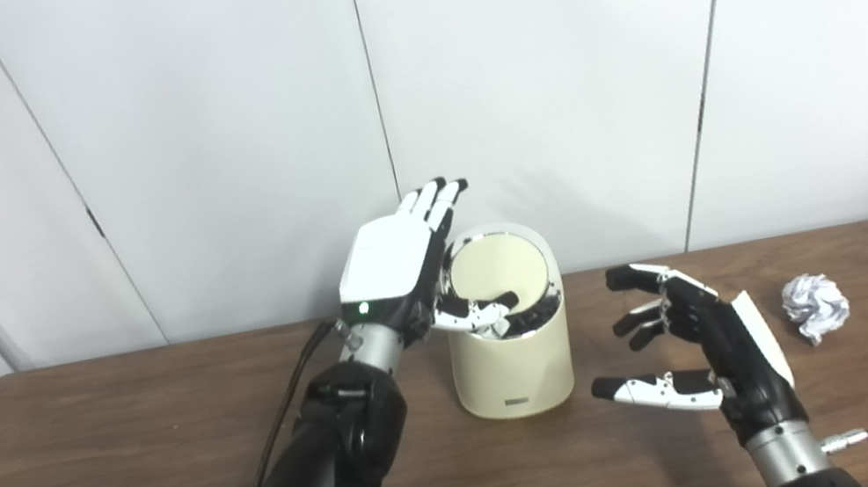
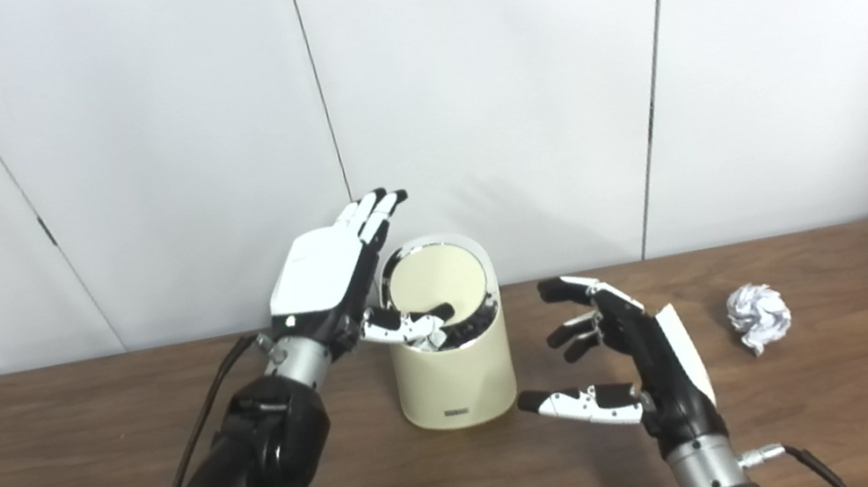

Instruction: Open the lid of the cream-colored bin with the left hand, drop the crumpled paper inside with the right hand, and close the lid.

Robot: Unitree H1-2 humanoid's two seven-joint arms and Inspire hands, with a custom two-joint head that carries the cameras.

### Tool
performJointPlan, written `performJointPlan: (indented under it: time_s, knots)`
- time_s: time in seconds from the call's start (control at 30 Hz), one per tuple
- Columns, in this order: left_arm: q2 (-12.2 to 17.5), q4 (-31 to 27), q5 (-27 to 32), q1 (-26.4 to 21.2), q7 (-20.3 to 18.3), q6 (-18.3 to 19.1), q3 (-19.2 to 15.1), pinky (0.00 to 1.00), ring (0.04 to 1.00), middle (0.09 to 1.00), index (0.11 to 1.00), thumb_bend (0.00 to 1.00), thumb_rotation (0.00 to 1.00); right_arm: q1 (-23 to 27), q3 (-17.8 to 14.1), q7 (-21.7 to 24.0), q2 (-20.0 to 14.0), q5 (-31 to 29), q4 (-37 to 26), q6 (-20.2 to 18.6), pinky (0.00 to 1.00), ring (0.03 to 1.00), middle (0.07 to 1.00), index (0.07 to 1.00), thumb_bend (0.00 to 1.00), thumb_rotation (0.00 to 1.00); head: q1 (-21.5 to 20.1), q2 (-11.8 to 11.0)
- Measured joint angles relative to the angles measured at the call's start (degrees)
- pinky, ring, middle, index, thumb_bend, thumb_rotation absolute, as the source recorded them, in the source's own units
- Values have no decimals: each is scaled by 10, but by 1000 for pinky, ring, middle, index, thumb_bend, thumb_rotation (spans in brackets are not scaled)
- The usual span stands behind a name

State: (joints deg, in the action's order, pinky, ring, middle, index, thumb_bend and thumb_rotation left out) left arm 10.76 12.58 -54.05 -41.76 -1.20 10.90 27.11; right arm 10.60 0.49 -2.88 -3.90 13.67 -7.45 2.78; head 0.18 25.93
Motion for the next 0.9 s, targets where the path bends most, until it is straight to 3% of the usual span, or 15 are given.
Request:
performJointPlan:
  time_s: [0.3,0.57,0.9]
  knots:
    - [4,-4,-11,-1,-19,2,15,807,937,969,974,994,33,0,0,2,-2,-3,0,-1,448,557,753,711,740,65,2,1]
    - [4,-6,-35,-2,-20,4,22,792,928,963,970,914,0,0,0,2,-2,-2,0,-1,441,549,749,710,744,68,4,1]
    - [4,-14,-35,-1,-24,12,20,791,935,966,975,957,8,0,0,2,-4,-4,1,0,445,557,753,711,739,58,6,-1]
